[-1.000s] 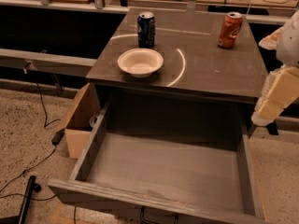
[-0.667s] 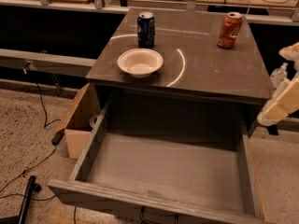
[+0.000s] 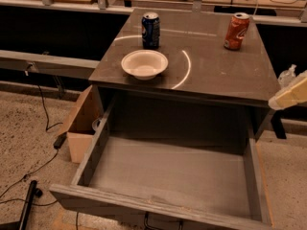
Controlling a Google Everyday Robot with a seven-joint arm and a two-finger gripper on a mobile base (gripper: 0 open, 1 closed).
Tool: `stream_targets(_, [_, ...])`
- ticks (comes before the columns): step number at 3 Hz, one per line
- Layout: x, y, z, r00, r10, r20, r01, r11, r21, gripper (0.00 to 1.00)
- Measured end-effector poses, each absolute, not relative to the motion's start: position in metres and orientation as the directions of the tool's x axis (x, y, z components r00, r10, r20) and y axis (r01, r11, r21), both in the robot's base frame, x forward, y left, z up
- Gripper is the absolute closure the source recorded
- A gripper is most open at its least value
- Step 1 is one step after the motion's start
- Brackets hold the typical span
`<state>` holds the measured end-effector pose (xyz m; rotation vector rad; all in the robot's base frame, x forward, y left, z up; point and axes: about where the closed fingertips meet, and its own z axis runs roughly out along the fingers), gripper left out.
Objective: Place coke can into top drawer
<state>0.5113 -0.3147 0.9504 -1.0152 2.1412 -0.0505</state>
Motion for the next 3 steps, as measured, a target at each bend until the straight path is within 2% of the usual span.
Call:
stream_targets(1, [0.511, -0.314, 0.951, -0.401, -0.681, -0.614, -0.65, 0.683, -0.334, 0.0])
stream_targets(2, [0.521, -0.317, 0.944, -0.395, -0.633, -0.666, -0.607, 0.724, -0.327, 0.0])
stream_targets(3, [0.579, -0.331, 0.937, -0.301, -0.502, -0.811, -0.505, 0.805, -0.311, 0.0])
